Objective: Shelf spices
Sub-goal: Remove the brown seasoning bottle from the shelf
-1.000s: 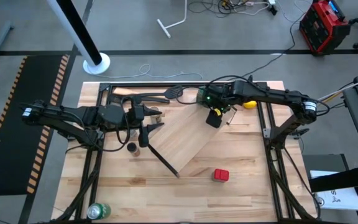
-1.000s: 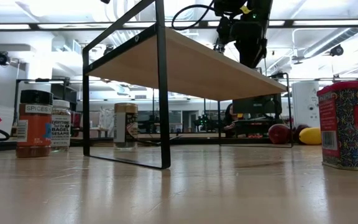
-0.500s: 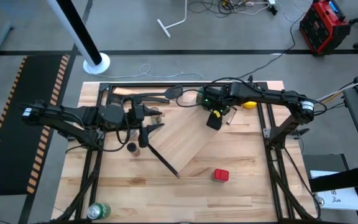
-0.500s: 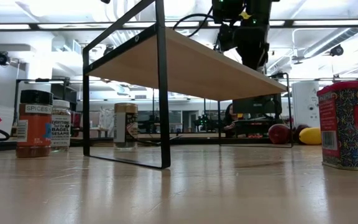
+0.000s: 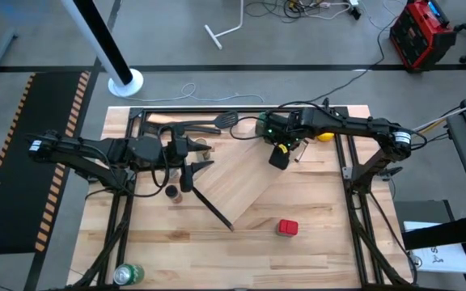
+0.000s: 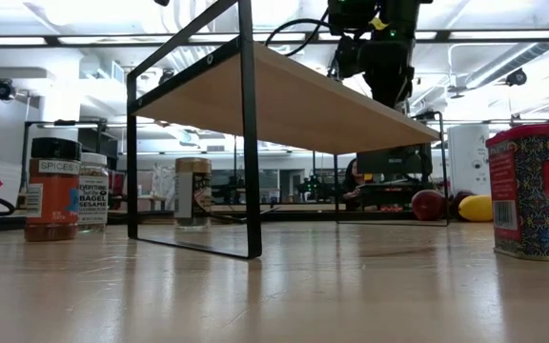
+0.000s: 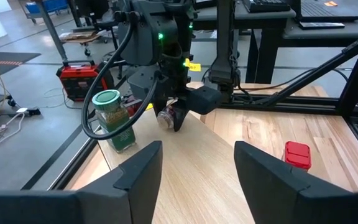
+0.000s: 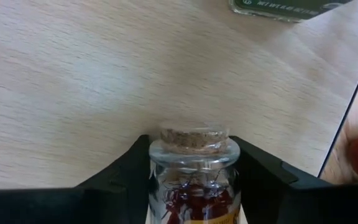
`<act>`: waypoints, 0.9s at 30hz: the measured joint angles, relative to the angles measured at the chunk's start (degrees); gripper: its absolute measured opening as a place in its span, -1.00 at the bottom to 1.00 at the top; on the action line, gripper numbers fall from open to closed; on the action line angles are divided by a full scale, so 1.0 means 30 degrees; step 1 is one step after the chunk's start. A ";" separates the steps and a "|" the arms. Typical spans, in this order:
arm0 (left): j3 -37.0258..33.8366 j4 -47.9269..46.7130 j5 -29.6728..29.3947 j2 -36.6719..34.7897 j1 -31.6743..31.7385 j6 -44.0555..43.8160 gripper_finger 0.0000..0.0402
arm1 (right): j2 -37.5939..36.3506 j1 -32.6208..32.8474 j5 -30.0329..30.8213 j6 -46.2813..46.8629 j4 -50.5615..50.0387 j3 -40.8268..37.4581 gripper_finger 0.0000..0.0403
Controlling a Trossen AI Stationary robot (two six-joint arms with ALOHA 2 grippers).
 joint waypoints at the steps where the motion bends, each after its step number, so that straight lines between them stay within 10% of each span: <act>1: 0.0000 -0.0026 0.0005 0.0000 0.0000 -0.0005 -0.05 | 0.0003 -0.0006 0.0022 -0.0011 0.0029 -0.0011 -0.17; 17: 0.0000 -0.0044 0.0046 0.0000 0.0000 0.0078 -0.06 | -0.2923 0.0272 -0.0866 0.0456 0.0628 -0.0135 -0.17; 27: -0.0066 0.3369 0.4802 0.1720 -0.0104 0.1731 -0.07 | -0.7763 0.3485 -0.4416 0.1938 0.5436 -0.2685 -0.17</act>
